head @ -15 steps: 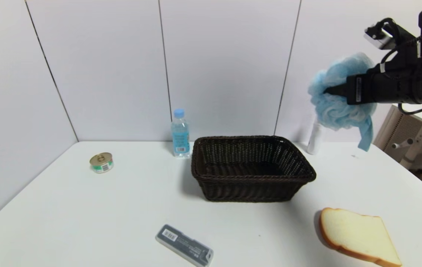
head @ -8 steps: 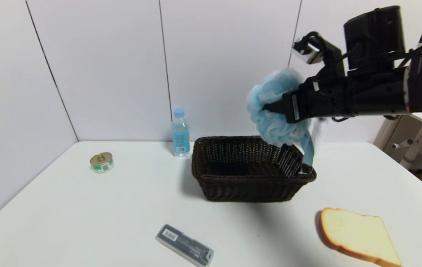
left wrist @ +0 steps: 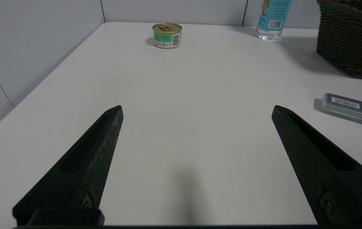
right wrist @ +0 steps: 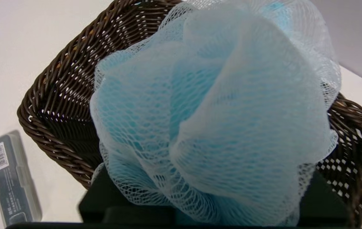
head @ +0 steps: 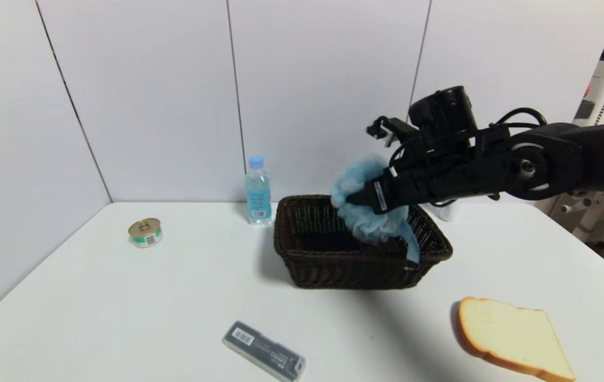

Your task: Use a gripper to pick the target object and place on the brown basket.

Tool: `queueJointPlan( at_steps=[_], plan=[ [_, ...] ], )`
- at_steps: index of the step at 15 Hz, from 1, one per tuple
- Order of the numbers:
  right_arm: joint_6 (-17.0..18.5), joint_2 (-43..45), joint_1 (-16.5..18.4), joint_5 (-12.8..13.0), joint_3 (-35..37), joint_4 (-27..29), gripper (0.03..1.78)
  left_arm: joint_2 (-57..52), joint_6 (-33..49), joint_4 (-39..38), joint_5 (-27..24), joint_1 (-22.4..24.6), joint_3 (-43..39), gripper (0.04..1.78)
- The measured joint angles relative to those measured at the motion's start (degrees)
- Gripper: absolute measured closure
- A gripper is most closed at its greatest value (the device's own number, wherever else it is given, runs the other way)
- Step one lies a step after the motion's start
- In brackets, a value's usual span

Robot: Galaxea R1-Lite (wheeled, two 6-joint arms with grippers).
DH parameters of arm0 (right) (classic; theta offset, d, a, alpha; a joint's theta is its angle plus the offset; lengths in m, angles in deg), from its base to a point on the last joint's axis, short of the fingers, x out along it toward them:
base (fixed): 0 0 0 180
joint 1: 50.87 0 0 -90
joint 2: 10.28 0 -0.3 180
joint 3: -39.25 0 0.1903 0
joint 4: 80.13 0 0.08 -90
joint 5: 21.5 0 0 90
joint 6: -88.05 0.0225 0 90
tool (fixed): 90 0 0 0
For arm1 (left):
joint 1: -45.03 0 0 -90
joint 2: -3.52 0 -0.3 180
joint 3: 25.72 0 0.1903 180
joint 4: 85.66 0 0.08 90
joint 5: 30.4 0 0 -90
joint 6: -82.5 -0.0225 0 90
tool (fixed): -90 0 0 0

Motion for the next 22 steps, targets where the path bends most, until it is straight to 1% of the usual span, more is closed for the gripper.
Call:
queueJointPlan(
  at_steps=[2,4,7,10,12,14,16,18,19,20,21,22],
  plan=[
    [-0.02,-1.38,-0.02,-0.67,-1.34,-0.17,0.65,0.02,0.02,0.00,-0.02,0.00,0.00,0.13],
    [0.05,-1.72,0.04,-0.50,-2.39,-0.16,0.52,0.00,0.02,0.00,0.00,0.00,0.00,0.13],
    [0.07,-1.22,0.59,0.05,-2.73,0.44,0.39,0.02,0.02,0.00,0.00,0.00,0.00,0.13],
    [0.11,0.99,1.85,-0.26,-2.39,0.56,0.30,0.00,0.02,-0.01,-0.02,0.00,0.00,0.13],
    [0.13,4.82,3.43,-0.61,-2.30,1.55,0.25,0.02,0.02,0.00,-0.02,0.00,0.00,0.13],
    [0.29,10.58,5.49,-1.18,-2.06,2.82,0.22,0.02,0.00,0.00,-0.02,0.00,0.00,0.13],
    [0.41,18.44,9.24,-3.08,-0.16,3.52,0.19,0.02,0.02,0.00,0.00,0.00,0.00,0.13],
    [0.29,27.10,14.67,-6.24,5.35,3.80,0.17,0.02,0.02,0.02,0.00,0.00,0.00,0.13],
    [0.30,31.89,17.35,-7.62,10.14,3.94,0.16,0.00,0.02,-0.01,-0.02,0.00,0.00,0.13],
    [0.29,36.24,19.52,-8.44,15.52,3.94,0.15,0.00,0.00,0.00,0.00,0.00,0.00,0.13],
    [0.09,41.01,21.46,-8.52,22.31,3.80,0.15,0.02,0.00,0.02,0.00,0.00,0.00,0.13],
    [-0.39,45.58,23.11,-7.94,28.89,3.34,0.14,0.02,0.02,0.02,-0.02,0.00,0.00,0.13]
  ],
)
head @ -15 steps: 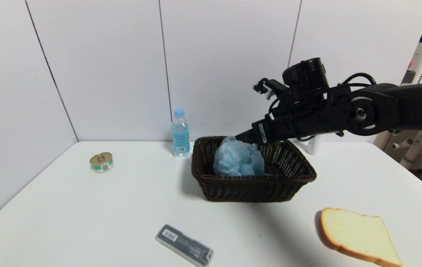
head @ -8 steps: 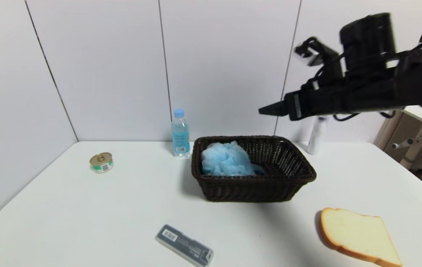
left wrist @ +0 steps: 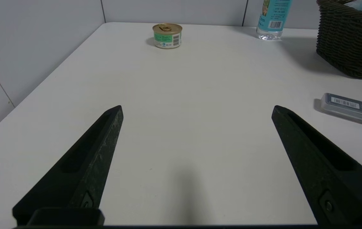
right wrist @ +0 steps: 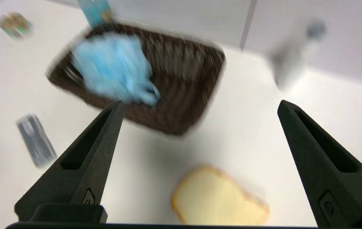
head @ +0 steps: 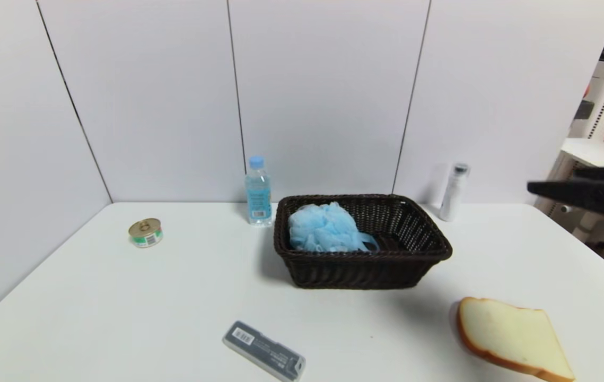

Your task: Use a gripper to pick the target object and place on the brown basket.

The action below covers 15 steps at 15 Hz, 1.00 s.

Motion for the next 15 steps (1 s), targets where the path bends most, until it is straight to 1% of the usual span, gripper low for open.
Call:
queueJointPlan(
  at_steps=[2,4,6,8,10,11,12,13,14,15],
  plan=[
    [-2.27,9.11,3.16,2.36,13.98,-1.68,0.13,0.00,0.00,-0.02,0.00,0.00,0.00,0.13],
    [-4.19,18.33,5.61,4.71,27.27,-5.00,0.13,0.00,-0.02,0.00,0.02,0.00,0.00,0.13],
    [-5.21,27.01,6.92,5.95,39.12,-9.26,0.12,-0.02,-0.02,-0.02,0.02,0.00,0.00,0.13],
    [-5.42,35.43,7.09,6.75,48.18,-13.45,0.12,0.00,0.00,-0.02,0.00,0.00,0.00,0.13],
    [-5.24,42.81,5.99,8.27,51.93,-15.20,0.12,-0.02,0.00,-0.02,0.02,0.00,0.00,0.13],
    [-4.68,46.23,5.13,9.92,52.79,-15.21,0.12,0.00,-0.02,-0.02,0.02,0.00,0.00,0.13],
    [-3.58,48.97,4.50,12.62,53.50,-14.37,0.12,0.00,-0.02,-0.02,0.00,0.00,0.00,0.13],
    [-1.88,51.40,4.12,15.07,54.05,-12.29,0.12,0.00,-0.02,-0.02,0.02,0.00,0.00,0.13],
    [0.72,53.87,3.95,15.92,54.33,-10.83,0.12,-0.02,0.00,0.00,0.02,0.00,0.00,0.13],
    [2.79,56.08,3.90,16.15,54.44,-10.48,0.12,0.00,-0.02,-0.02,0.02,0.00,0.00,0.13]
  ],
)
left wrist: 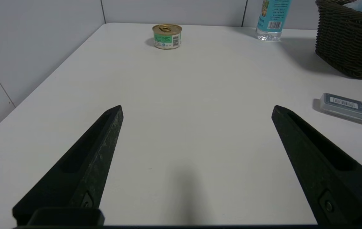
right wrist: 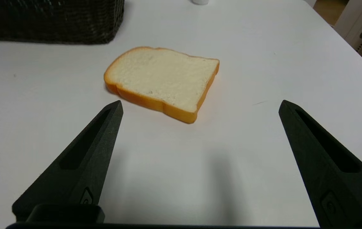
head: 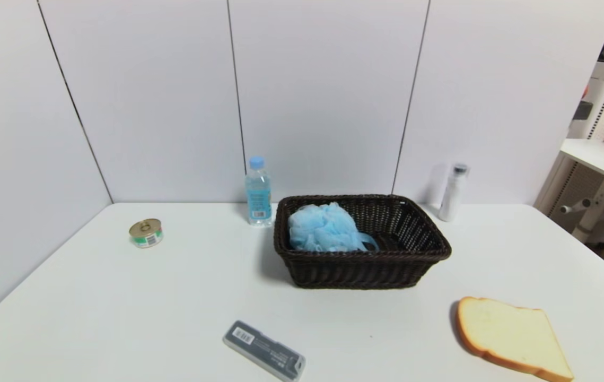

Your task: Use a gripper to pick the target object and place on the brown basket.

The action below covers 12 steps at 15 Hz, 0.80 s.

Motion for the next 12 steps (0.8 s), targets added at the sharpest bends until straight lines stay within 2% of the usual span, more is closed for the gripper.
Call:
queueJointPlan(
  at_steps=[4,7,12],
  plan=[
    [2.18,6.89,0.00,0.40,0.17,0.17,0.12,-0.02,0.02,0.00,0.00,0.00,0.00,0.13],
    [3.68,8.35,0.00,0.65,0.20,0.17,0.12,-0.02,0.00,0.00,0.00,0.00,0.00,0.13],
    [3.97,8.73,0.00,0.69,0.20,0.15,0.12,0.00,0.00,0.02,-0.02,0.00,0.00,0.13]
  ],
)
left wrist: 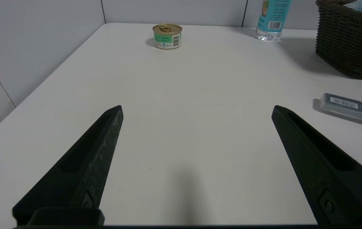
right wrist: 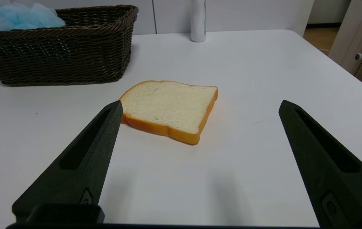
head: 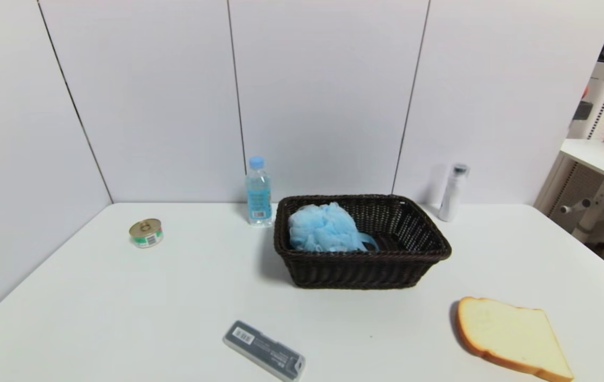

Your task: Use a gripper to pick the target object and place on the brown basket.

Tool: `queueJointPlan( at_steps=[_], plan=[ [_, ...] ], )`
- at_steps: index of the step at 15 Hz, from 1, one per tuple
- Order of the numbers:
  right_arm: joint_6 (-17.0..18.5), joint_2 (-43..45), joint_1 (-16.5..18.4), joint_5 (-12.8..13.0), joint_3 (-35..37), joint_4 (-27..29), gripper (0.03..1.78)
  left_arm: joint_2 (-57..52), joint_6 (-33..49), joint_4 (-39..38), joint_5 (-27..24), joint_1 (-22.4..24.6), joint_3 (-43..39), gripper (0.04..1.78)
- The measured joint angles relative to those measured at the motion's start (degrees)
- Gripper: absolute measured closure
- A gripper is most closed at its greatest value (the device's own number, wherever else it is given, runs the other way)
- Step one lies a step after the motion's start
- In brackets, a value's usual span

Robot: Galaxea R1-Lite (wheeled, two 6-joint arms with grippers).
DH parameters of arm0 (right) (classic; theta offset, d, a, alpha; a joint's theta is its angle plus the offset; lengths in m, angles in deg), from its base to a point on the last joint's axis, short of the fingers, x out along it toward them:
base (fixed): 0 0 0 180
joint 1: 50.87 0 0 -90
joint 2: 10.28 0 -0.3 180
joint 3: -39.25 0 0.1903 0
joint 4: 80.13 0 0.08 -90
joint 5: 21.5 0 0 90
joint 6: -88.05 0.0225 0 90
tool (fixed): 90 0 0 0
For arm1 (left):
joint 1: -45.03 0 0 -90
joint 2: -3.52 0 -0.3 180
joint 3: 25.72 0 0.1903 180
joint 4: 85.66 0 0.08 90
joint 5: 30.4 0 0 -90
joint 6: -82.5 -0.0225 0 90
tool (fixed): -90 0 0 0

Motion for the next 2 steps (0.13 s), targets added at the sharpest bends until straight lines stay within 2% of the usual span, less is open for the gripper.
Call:
queueJointPlan(
  at_steps=[2],
  plan=[
    [-0.02,0.00,0.00,0.02,-0.02,0.00,0.12,0.00,-0.01,0.00,0.00,0.00,0.00,0.13]
  ],
)
